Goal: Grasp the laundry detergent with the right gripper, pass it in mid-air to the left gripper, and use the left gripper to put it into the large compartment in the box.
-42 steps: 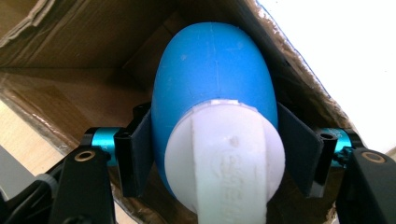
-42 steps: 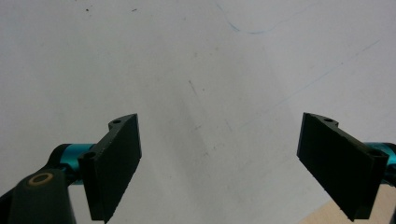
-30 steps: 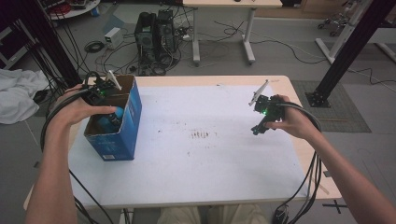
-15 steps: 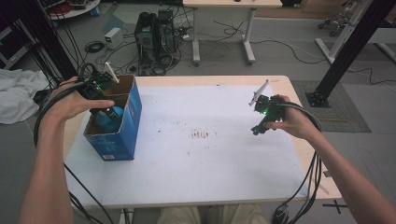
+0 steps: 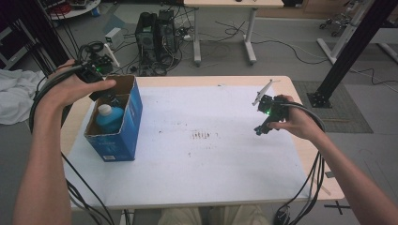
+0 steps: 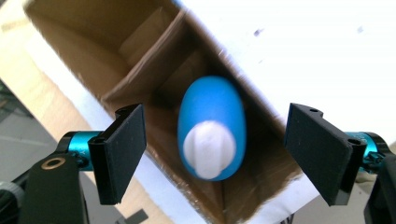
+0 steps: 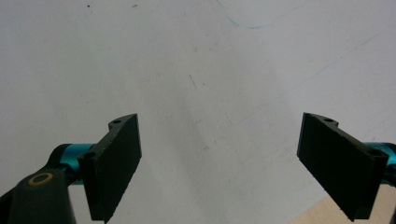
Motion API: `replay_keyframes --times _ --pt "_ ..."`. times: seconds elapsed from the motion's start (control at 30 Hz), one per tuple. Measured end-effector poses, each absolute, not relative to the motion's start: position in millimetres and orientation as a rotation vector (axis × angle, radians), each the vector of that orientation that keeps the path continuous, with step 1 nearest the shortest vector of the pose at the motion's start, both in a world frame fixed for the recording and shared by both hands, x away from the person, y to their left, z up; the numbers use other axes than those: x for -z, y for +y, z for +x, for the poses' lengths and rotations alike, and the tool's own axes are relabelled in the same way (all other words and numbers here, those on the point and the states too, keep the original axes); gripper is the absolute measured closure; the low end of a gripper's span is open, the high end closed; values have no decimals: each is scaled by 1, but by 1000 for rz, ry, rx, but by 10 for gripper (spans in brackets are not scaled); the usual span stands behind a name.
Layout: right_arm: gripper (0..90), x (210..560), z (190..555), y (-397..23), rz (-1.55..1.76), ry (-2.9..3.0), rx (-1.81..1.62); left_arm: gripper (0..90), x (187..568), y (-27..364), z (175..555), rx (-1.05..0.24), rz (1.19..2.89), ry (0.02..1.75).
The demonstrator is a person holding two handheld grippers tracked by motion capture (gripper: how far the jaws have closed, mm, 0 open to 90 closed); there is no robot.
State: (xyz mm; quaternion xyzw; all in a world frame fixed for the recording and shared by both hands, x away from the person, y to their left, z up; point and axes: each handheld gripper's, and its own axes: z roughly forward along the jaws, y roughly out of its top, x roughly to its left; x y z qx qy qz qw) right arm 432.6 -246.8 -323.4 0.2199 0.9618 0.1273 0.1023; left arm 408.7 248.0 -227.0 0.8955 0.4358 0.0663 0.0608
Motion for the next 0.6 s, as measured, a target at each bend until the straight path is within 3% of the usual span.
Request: replay_keyframes --times 0.07,0.1,0.13,0.17,0.2,0.3,0.33,0.43,0.5,0.6 --pt "131 321 432 -250 656 2829 -384 212 187 231 411 -277 2665 1263" --pt "131 320 432 -252 660 2829 -386 212 221 247 410 -217 2702 1322" --pt "131 322 432 -249 648 2832 -380 212 184 230 411 -284 2667 1256" --pt "131 319 432 -252 655 2829 -387 212 196 237 411 -265 2676 1290" --pt "131 321 432 -252 653 2829 -386 212 163 211 412 -305 2692 1172" --pt "131 317 432 -253 660 2826 -396 212 161 209 412 -306 2699 1160" --pt "131 316 431 -253 665 2830 -394 212 146 188 413 -292 2736 1053" --pt "131 318 432 -253 662 2823 -395 212 168 215 411 -305 2680 1196" --pt "130 317 431 -253 662 2829 -398 212 137 166 416 -286 2768 967" --pt "130 313 431 -253 664 2829 -414 212 138 138 419 -256 2792 870"
